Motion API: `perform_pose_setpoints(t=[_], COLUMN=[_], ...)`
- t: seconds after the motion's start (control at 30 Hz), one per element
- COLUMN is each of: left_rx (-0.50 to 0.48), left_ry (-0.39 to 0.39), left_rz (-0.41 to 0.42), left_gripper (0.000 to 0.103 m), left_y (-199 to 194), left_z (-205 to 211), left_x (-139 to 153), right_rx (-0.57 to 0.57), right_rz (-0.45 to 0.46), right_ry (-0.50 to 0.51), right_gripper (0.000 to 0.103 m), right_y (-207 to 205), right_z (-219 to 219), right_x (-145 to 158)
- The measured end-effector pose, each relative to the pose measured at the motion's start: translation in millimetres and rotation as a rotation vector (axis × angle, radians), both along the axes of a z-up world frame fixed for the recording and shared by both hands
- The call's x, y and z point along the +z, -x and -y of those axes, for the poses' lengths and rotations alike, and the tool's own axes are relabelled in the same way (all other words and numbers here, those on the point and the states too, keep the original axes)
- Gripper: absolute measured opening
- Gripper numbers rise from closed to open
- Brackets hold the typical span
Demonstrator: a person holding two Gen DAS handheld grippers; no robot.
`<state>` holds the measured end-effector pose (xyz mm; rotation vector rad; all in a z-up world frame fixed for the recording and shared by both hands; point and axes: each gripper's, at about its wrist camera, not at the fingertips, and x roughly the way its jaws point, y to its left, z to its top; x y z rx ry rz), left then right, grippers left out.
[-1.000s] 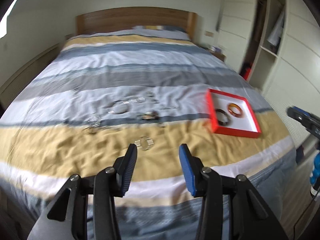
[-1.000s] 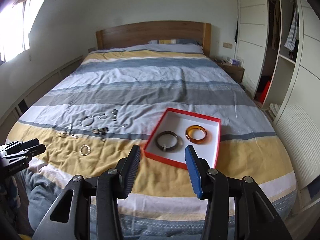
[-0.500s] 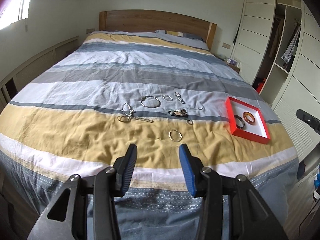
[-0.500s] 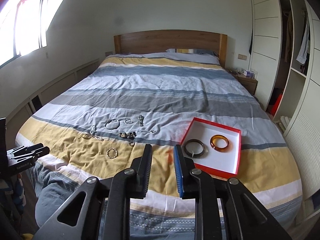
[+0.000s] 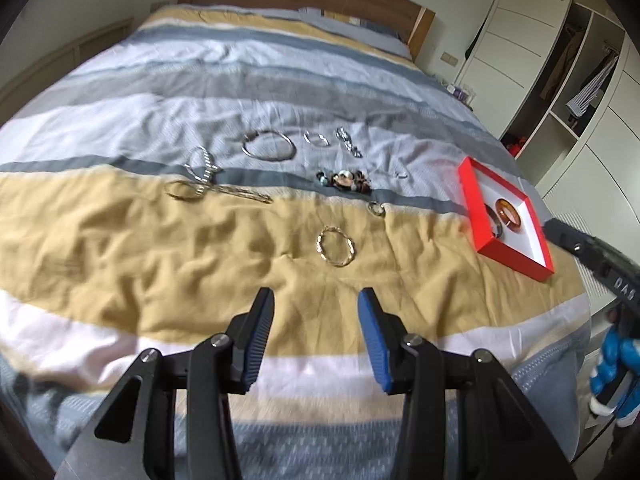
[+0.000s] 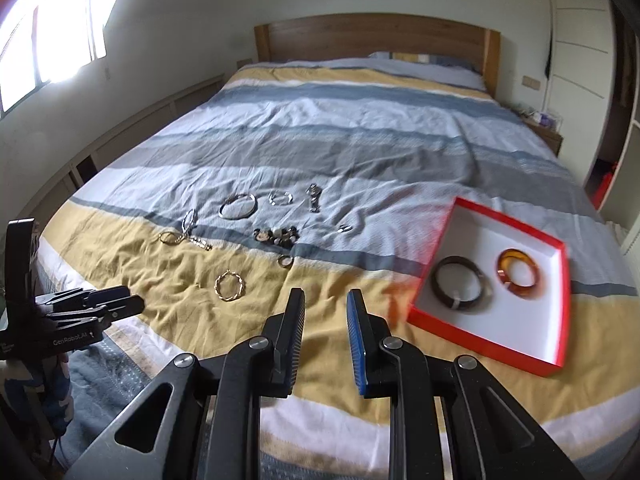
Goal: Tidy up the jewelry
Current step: 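Withdraw both tools from the box back toward the jewelry, then grasp the twisted silver hoop earring with the left tool while the right tool grasps a small ring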
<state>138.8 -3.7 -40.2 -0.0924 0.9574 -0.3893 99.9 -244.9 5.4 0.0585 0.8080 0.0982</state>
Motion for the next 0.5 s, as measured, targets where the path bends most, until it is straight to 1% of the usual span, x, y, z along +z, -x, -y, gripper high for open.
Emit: perform_pose_setpoints(t=[0.23, 0.4, 0.43, 0.5], left_rx=[-0.023, -0.032, -0.034, -0.041], left_ry=[0.007, 0.009, 0.007, -0.005], left_rz=[-0.045, -0.071, -0.073, -0.086], left_gripper=[0.041, 0.04, 0.039, 0.03], left_y=[-43.4, -64.8, -67.2, -72.5], left_z=[21.5, 29.9, 31.6, 35.9], left_x=[-29.7, -47.5, -50.1, -58.0], right_rx=[0.059, 0.085, 0.091, 0.106], right_rz=[-0.061, -0.082, -0.087, -0.099], right_ry=[-0.039, -0.063, -0.063, -0.066], right_gripper=[0.021, 0.022, 0.022, 0.022], right_y=[-59.8, -90.1, -95.2, -105.9], right_z=[-6.5, -8.8, -9.8, -13.4], right_x=[-43.8, -63.7, -67.5, -76.3])
